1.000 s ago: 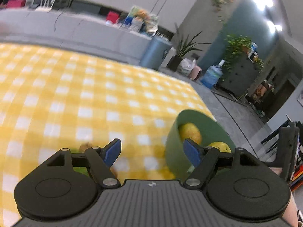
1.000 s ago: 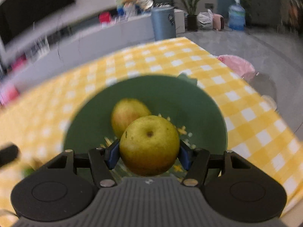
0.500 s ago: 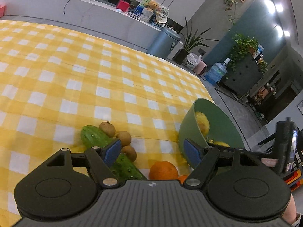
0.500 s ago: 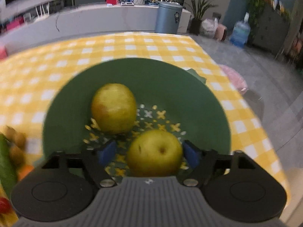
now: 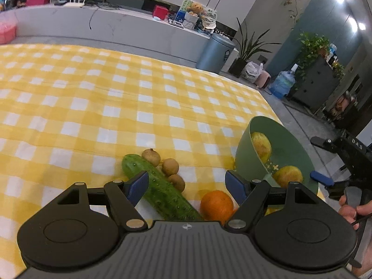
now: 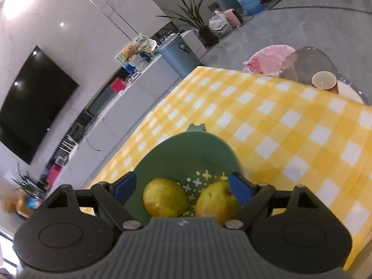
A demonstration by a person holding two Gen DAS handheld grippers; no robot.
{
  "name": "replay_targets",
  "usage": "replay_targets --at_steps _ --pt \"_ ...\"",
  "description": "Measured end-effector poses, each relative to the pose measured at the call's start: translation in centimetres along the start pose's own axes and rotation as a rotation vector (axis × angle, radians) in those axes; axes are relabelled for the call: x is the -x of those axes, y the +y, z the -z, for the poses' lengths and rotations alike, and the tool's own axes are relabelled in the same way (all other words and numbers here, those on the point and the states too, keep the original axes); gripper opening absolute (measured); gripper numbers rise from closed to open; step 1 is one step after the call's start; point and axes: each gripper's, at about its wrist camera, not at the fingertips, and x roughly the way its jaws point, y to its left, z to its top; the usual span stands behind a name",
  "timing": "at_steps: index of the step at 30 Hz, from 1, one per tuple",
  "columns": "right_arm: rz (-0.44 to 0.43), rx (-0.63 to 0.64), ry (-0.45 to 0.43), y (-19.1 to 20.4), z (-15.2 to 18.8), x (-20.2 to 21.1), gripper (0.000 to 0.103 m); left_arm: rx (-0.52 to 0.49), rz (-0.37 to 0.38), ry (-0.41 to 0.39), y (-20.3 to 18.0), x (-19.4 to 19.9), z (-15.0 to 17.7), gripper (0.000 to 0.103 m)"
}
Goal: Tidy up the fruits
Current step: 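Grasp an orange with the right tool while the left tool moves toward another orange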
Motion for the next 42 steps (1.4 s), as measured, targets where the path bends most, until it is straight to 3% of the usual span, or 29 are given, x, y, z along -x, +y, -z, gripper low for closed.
replay_targets --at_steps 2,7,12,14,18,21,27,30,35,42 --pt "0.001 0.045 0.005 0.7 0.3 -0.1 0.084 -0.004 -0.001 0.010 -0.2 0.5 0.4 0.088" --pt "0.043 0.350 -0.044 4.8 2.5 -0.1 0.082 0.026 -0.065 0.073 -0.1 1.5 1.0 0.088" --pt "-0.192 0.327 0.027 6.7 5.1 0.9 0.072 0.062 -0.111 0.090 1.1 2.8 1.6 0.087" --pt "-0.244 0.355 0.050 7.6 6.5 1.2 0.071 0.062 -0.116 0.088 1.7 3.2 1.8 0.087" --pt "-0.188 0.415 0.105 9.3 9.6 1.4 0.066 0.099 -0.131 0.093 3.1 3.6 2.4 0.085" --pt "-0.195 0.391 0.149 9.2 11.1 1.5 0.066 0.127 -0.140 0.099 4.2 3.8 2.6 0.085" --pt "-0.128 0.369 0.146 8.3 12.4 1.7 0.058 0.138 -0.139 0.123 5.7 4.0 2.8 0.084" --pt "-0.079 0.344 0.191 7.2 12.8 1.7 0.052 0.145 -0.120 0.143 6.4 4.0 3.0 0.084" --pt "-0.001 0.330 0.224 6.3 13.5 1.4 0.052 0.171 -0.115 0.153 7.0 4.0 3.2 0.084" --pt "0.016 0.333 0.239 6.1 13.8 0.4 0.052 0.177 -0.110 0.163 7.3 4.1 3.2 0.084"
